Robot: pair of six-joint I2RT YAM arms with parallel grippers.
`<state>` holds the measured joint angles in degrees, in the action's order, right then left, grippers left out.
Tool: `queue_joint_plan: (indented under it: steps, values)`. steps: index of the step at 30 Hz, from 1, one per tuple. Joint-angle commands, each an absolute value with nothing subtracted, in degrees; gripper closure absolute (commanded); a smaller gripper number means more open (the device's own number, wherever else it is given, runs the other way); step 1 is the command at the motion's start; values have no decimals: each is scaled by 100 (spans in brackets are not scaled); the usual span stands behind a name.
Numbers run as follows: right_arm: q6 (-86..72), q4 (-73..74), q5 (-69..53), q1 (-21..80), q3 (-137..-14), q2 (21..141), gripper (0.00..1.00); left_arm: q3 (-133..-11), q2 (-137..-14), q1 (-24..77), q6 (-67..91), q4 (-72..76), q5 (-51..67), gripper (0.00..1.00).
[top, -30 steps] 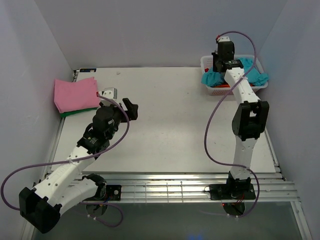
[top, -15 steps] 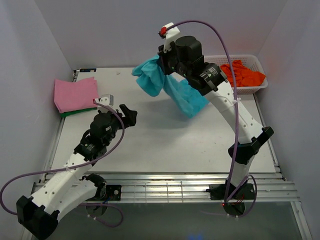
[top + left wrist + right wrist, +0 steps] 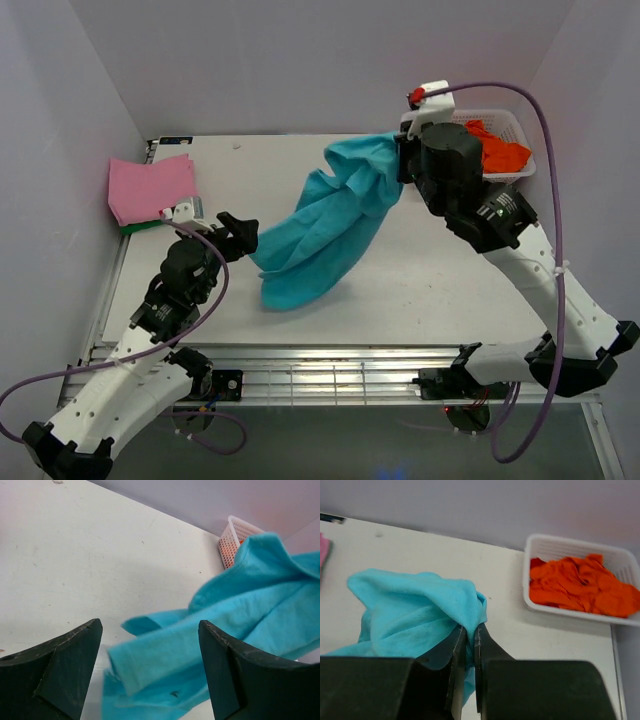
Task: Fold and stack the t-shirts
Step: Grab the tshirt from the pile, then move the tshirt to the center of the board
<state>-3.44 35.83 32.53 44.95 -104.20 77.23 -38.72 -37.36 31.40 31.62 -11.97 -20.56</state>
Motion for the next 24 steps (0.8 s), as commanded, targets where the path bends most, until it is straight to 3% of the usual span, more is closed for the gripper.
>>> queue_joint_plan:
  steps: [1, 8, 10, 11, 13, 18, 24]
  values:
    - [-885, 3743, 5007, 4413, -9161, 7507, 92, -3902, -3735, 3129, 3261, -1318, -2127, 12]
    - [-3083, 5315, 5809, 4017, -7243, 7304, 91, -3815, -3797, 3129, 3243, -1380, -1899, 12]
    - [-3461, 5676, 5950, 3964, -7076, 7382, 68, -3788, -3841, 3129, 3208, -1371, -1802, 12]
    - [-3680, 5939, 5976, 3964, -7067, 7435, 26, -3762, -3937, 3129, 3208, -1310, -1732, 12]
    - [-3796, 6142, 6003, 3973, -7197, 7619, 8, -3613, -4086, 3129, 3217, -1135, -1338, 12]
    - [-3500, 5900, 5732, 4104, -7348, 7787, 6, -3244, -5270, 3129, 3392, 121, 250, 14]
    - [-2628, 4151, 4485, 4140, -6436, 7155, 8, -3339, -6607, 3146, 3252, 993, 553, 17]
